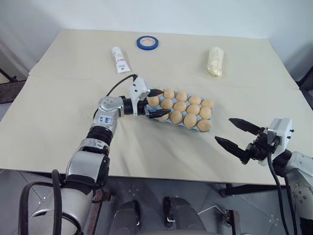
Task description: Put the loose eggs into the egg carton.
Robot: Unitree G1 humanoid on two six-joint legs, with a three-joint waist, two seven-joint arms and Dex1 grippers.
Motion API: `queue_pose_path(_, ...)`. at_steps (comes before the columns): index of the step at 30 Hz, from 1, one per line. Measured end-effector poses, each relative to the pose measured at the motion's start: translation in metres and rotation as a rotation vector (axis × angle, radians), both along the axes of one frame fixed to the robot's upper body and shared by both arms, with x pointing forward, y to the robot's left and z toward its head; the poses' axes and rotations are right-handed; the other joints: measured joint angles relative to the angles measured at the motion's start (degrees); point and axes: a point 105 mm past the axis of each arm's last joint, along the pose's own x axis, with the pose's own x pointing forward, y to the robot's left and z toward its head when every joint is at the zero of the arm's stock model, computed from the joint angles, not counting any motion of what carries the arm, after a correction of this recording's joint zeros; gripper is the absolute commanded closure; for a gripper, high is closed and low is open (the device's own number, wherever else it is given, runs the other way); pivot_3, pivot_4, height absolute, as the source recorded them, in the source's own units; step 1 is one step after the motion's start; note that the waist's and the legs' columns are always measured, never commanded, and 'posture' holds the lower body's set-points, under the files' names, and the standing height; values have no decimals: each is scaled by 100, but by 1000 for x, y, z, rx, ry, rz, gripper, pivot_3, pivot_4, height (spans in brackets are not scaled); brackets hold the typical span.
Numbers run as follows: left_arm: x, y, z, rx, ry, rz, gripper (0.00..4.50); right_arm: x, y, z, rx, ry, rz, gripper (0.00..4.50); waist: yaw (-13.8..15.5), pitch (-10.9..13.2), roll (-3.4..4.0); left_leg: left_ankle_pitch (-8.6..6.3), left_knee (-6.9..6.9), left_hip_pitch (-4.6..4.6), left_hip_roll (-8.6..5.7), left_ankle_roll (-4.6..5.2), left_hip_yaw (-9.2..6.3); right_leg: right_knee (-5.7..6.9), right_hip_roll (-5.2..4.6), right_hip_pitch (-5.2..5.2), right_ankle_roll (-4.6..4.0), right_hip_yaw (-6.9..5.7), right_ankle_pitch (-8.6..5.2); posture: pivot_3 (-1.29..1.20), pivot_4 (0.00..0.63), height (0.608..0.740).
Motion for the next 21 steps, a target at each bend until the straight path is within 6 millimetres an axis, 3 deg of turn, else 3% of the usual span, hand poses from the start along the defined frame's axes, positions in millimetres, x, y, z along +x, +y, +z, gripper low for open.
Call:
queue_pose_path(4,2,32,27,-36,-95,77,14,0,3,2,41,-10,14,0,-6,0,1,1,-1,4,1,-2,2,6,0,0,0,1,0,0,150,740)
queue_pose_path(6,0,65,31,-26,-129,169,14,0,5,5,52,-18,40,0,-53,-1,3,1,-6,16,2,-4,12,11,0,1,-1,13,-1,0,150,740)
queue_pose_path(9,-5,107,16,-42,-84,310,14,0,3,4,61,-8,55,0,-45,-1,2,2,-2,17,4,-4,10,19,-1,1,-3,10,-2,0,150,740)
queue_pose_path(14,-30,152,-8,-53,-10,462,14,4,4,6,58,-11,81,0,-5,0,1,2,6,16,3,2,5,21,-10,5,-3,8,-1,0,150,740)
queue_pose_path(17,-54,175,-17,-45,23,541,14,8,4,3,48,2,93,0,-5,-1,1,1,0,17,3,2,2,19,-13,7,-5,7,-2,0,150,740)
queue_pose_path(21,-75,189,-30,-54,82,609,14,13,8,1,47,13,116,0,-2,-1,2,2,0,18,3,2,-1,21,-13,7,-10,4,-1,0,150,740)
